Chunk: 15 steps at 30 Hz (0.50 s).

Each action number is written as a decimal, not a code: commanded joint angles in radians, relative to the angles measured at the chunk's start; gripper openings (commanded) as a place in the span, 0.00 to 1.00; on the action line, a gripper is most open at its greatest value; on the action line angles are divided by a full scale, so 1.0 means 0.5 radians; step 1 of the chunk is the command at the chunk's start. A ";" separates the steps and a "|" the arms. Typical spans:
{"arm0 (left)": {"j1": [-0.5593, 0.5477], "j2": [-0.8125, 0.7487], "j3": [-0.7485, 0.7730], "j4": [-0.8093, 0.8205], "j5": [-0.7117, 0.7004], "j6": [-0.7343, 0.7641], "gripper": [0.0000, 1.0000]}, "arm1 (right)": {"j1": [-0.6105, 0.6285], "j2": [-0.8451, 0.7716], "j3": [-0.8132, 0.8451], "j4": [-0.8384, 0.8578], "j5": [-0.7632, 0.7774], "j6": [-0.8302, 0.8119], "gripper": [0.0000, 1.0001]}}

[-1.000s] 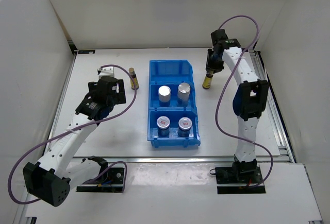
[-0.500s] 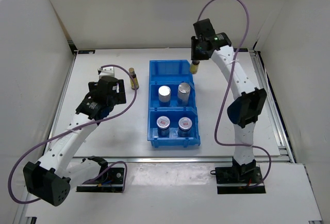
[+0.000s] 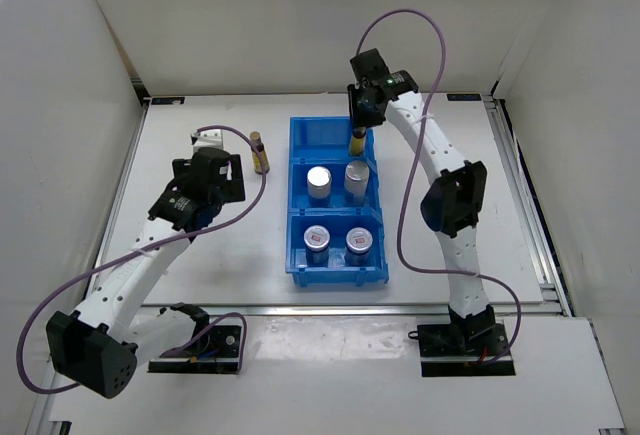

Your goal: Organize the condiment bottles

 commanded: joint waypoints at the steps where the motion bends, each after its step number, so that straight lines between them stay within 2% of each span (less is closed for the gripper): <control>1: 0.013 -0.009 0.073 0.024 0.000 -0.002 1.00 | -0.002 -0.017 -0.004 0.141 -0.070 -0.044 0.01; 4: 0.013 -0.009 0.091 0.024 0.000 -0.002 1.00 | -0.002 0.001 -0.075 0.178 -0.070 -0.044 0.01; 6: 0.013 -0.009 0.091 0.024 0.000 -0.002 1.00 | -0.002 0.001 -0.093 0.178 -0.052 -0.044 0.08; 7: 0.013 -0.009 0.091 0.024 0.000 -0.002 1.00 | -0.002 0.001 -0.114 0.178 -0.051 -0.025 0.15; 8: 0.013 -0.009 0.091 0.024 0.000 -0.002 1.00 | -0.002 0.001 -0.114 0.178 -0.015 -0.025 0.37; 11: 0.013 -0.009 0.073 0.024 0.021 -0.002 1.00 | -0.002 -0.054 -0.136 0.178 0.038 -0.025 0.71; 13: 0.013 -0.027 0.073 0.024 0.039 -0.002 1.00 | -0.002 -0.127 -0.182 0.178 0.093 -0.007 0.79; 15: 0.013 -0.027 0.073 0.024 0.021 -0.002 1.00 | -0.002 -0.213 -0.182 0.160 0.182 0.011 1.00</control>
